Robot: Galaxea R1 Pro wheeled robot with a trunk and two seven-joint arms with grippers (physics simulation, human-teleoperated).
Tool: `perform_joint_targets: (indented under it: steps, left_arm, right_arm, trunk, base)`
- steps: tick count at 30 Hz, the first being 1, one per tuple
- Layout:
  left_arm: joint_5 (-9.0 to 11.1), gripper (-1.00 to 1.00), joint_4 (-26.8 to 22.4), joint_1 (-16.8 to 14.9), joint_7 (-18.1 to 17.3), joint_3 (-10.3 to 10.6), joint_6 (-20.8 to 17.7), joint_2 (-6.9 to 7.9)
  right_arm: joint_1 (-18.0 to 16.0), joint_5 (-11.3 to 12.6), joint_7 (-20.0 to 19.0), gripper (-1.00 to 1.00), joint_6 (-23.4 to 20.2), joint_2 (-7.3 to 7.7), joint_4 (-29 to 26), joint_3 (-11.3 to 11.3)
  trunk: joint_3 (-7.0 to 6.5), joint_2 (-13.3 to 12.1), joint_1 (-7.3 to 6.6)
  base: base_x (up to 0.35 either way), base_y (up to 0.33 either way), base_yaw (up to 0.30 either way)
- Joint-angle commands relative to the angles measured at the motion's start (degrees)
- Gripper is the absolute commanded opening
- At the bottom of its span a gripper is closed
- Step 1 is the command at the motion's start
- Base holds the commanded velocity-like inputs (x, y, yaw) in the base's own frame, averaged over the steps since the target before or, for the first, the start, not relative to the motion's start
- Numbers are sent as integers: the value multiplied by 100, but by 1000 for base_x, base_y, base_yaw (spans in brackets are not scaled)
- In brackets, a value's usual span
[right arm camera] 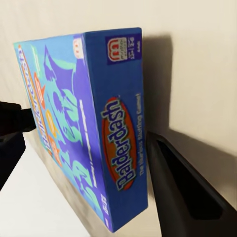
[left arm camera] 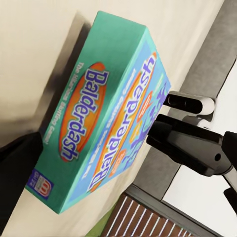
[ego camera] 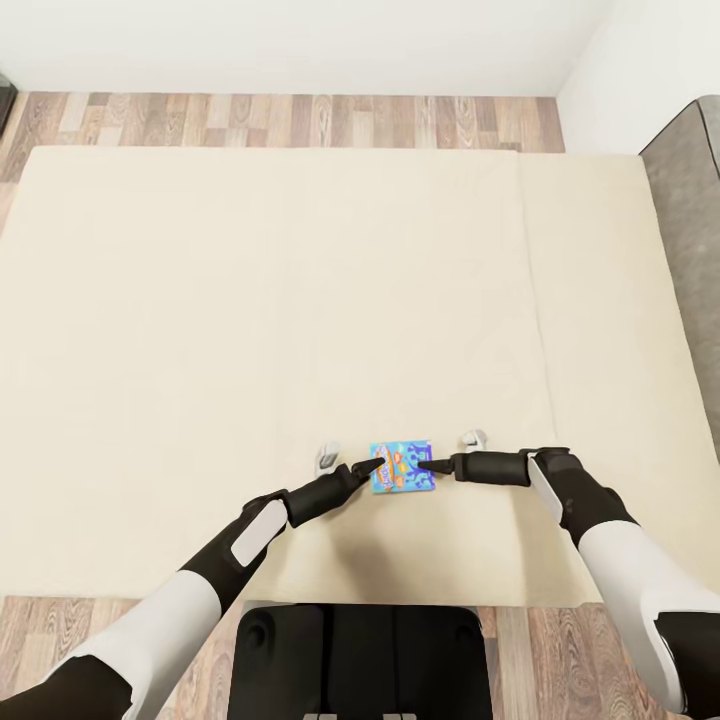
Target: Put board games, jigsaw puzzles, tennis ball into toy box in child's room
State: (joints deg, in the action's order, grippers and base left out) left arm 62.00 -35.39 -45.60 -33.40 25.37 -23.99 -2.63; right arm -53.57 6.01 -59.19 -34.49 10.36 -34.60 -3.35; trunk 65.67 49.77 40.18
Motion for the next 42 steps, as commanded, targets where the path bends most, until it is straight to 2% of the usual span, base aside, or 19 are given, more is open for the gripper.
perform_joint_targets:
  steps: [1, 11, 23, 24, 42]
  left_arm:
    - [57, 100, 5, -4, 39, 4, 5, -1]
    - [57, 100, -2, 5, 298, 3, 95, -7]
    - [57, 100, -1, 7, 357, 3, 111, -9]
    - [57, -100, 0, 7, 359, 3, 111, -9]
    - [57, -100, -2, 7, 369, 3, 122, -10]
  right_arm:
    - [4, 23, 22, 100, -110, -492, 296, -51]
    - [4, 23, 14, 100, -110, -484, 296, -52]
    - [4, 26, 6, 100, -110, -470, 296, -52]
    - [4, 27, 6, 100, -110, -469, 296, -52]
    - [3, 35, -12, 100, -119, -448, 280, -56]
  trunk:
    - [3, 3, 32]
    - [3, 3, 32]
    - [3, 3, 32]
    - [3, 3, 32]
    - [3, 3, 32]
  base:
    - [0, 0, 0]
    - [0, 0, 0]
    - [0, 0, 0]
    - [0, 0, 0]
    - [0, 0, 0]
